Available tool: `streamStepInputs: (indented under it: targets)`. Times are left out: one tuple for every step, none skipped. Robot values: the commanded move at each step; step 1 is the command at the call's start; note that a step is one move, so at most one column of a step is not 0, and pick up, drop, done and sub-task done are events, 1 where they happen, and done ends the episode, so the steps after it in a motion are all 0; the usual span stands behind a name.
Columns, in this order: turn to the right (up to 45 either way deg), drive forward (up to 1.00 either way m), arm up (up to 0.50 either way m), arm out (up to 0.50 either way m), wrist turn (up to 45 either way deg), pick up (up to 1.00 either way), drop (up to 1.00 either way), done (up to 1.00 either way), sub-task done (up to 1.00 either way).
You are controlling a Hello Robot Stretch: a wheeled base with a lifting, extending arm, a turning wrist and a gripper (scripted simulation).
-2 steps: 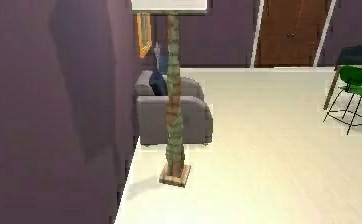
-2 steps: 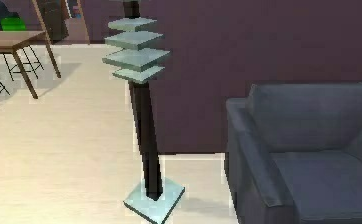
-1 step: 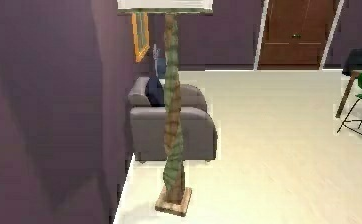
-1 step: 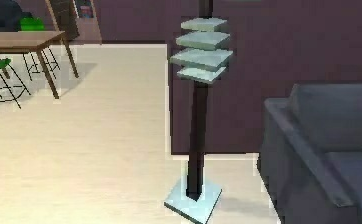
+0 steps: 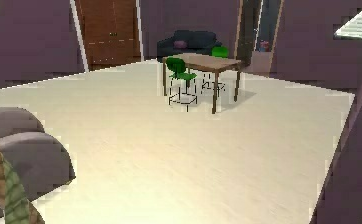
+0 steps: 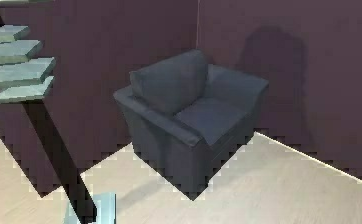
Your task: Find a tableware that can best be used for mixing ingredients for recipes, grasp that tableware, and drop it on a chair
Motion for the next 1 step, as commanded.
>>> streamStepInputs:
  targets:
    - [3.0, 0.00, 0.00, 0.00, 0.0, 0.00, 0.00, 0.00, 0.00]
